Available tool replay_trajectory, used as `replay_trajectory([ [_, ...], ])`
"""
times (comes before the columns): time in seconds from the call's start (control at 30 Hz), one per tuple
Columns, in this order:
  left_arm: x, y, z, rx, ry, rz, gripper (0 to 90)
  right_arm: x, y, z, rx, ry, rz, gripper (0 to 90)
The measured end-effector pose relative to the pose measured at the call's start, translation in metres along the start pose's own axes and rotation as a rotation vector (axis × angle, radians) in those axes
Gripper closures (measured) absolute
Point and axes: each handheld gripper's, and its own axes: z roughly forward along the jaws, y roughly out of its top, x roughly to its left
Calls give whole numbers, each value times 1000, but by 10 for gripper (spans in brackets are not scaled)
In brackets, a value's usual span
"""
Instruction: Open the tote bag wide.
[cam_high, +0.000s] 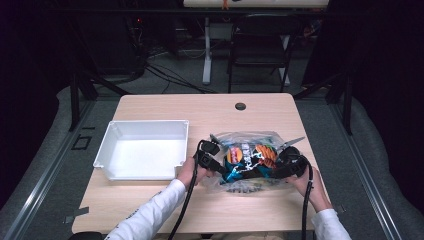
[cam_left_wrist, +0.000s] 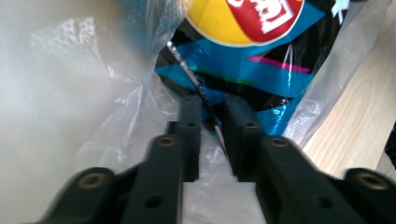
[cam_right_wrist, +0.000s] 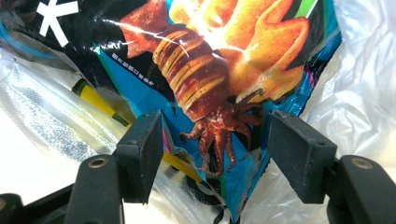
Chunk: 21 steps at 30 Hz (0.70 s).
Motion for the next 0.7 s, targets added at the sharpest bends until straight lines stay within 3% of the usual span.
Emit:
replay_trajectory([
  [0.1,-3,1,2,-10,-12,24,881,0,0,0,-2,-1,1,362],
  [0.17,-8,4,0,-10,26,46,900,0,0,-1,-1,0,-1,363],
  [0.37,-16,10,-9,-33,51,84,900,-1,-1,-2,-18,-1,5,364],
  [0.43,-17,13,-14,-39,50,88,900,0,-2,-2,-43,-5,20,362],
  [0.47,-17,14,-15,-45,52,94,900,-1,-1,-4,-20,-2,2,362],
  [0.63,-22,21,-30,-81,31,100,900,-2,-1,-6,-24,-8,6,357],
  [0.7,-25,26,-39,-95,31,120,900,-1,-1,-7,-33,-2,6,356],
])
